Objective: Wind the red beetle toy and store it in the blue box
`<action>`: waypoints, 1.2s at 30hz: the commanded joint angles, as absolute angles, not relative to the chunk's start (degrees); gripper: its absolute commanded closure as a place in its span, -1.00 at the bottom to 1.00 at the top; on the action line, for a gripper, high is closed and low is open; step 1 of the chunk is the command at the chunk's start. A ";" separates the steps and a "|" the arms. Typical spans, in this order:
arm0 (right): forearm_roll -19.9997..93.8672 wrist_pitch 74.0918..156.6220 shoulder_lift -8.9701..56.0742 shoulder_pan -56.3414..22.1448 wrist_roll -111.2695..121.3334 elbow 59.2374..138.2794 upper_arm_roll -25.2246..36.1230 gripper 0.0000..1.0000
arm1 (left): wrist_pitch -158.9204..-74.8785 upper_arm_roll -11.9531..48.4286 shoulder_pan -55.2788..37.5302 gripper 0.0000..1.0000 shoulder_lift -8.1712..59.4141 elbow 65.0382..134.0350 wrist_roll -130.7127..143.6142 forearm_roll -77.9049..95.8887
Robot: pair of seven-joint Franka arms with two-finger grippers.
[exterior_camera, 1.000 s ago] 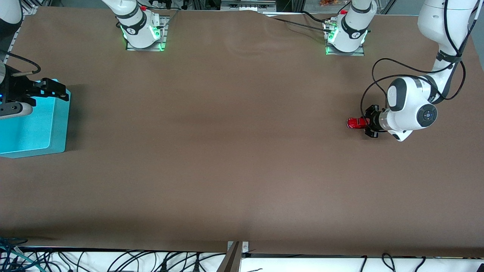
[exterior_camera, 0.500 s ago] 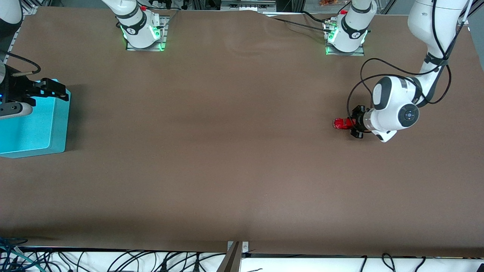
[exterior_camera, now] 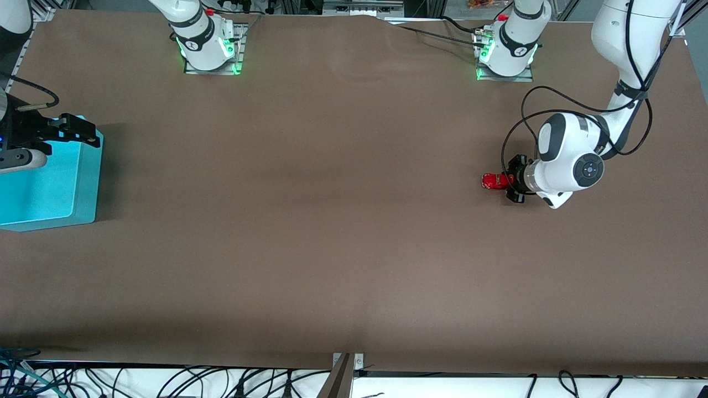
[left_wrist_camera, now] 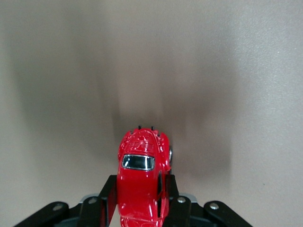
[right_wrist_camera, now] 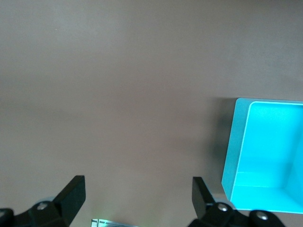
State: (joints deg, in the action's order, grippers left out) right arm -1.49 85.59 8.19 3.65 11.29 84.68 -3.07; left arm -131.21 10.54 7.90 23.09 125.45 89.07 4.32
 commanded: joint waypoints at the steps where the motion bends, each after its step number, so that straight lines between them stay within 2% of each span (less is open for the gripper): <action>1: -1.67 84.90 8.00 3.60 10.63 83.94 -3.25 -1.00 | -133.59 7.21 7.56 1.00 27.68 123.58 89.30 4.22; 13: -1.76 84.90 8.00 3.60 10.72 83.85 -3.08 -1.00 | -133.68 3.17 7.73 1.00 29.97 121.99 89.30 -0.52; 36: -2.11 85.69 8.61 3.60 10.72 84.11 -3.08 -1.00 | -134.65 -0.35 8.26 1.00 30.94 121.55 85.87 -5.19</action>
